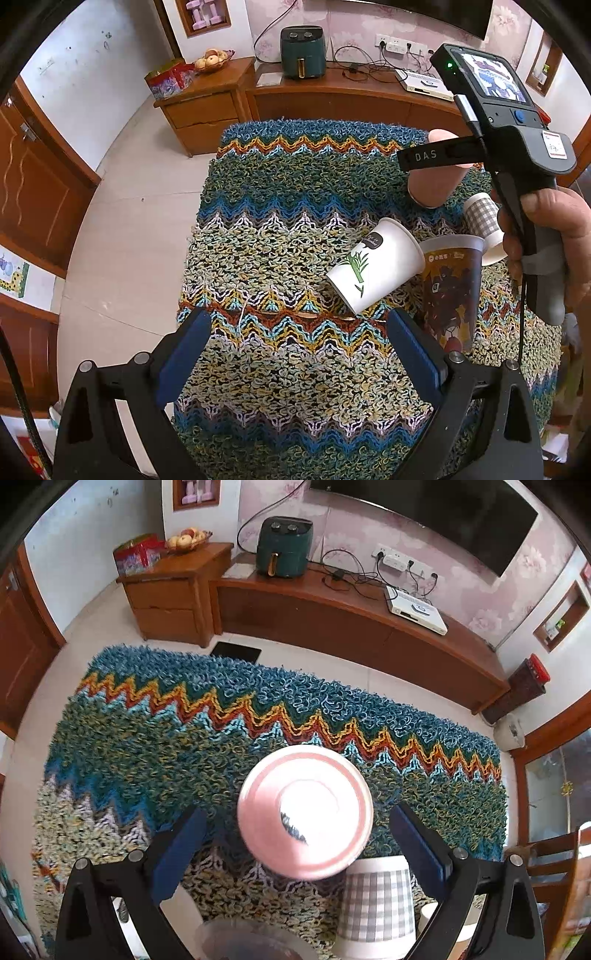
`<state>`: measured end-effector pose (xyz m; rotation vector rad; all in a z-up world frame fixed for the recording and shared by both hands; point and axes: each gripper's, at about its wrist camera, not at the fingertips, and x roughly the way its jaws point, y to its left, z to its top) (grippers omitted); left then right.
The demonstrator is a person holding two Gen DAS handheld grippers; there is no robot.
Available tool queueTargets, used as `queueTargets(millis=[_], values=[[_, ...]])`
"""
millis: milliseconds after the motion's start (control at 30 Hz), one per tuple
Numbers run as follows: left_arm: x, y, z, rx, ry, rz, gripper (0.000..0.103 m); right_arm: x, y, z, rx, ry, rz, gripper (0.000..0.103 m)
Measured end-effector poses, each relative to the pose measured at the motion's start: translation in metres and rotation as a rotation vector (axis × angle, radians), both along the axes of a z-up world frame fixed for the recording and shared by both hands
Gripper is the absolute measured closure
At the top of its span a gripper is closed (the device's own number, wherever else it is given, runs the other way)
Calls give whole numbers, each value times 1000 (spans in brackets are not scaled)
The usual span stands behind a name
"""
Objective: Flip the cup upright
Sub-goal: 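Move the right gripper over the upside-down pink tumbler and close on it, then lift the pink tumbler with the right gripper and turn it sideways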
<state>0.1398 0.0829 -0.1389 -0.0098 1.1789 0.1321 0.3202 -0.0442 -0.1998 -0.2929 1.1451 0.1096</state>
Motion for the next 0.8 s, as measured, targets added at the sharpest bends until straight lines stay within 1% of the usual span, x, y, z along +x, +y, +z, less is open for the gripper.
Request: queueTargets(millis=[33,67,100,133,167,267,633,767,800], values=[[1,1,-1,0,1,2,6,2,1,-2,-2,4,1,4],[2,2,-2,1,3,3,6,4,2,-4,-9,9,2,8],[3,3,-3,1,6,5,6,5,3,-7,-22,17,2,15],[3,3,-4,0,8,7,6,7,4,-10,-34,32,-1,17],[3,4,-4,-1,9,9,6,9,4,-13,-38,47,-5,22],[4,6,-5,-2,11,13,6,12,1,-19,-40,73,-20,29],[0,9,-3,-7,5,14,6,12,-13,-16,41,87,-54,33],[-4,9,0,-11,0,13,6,4,-22,-12,73,73,-69,33],[-5,9,1,-10,-1,10,6,0,-24,-10,83,66,-71,35]])
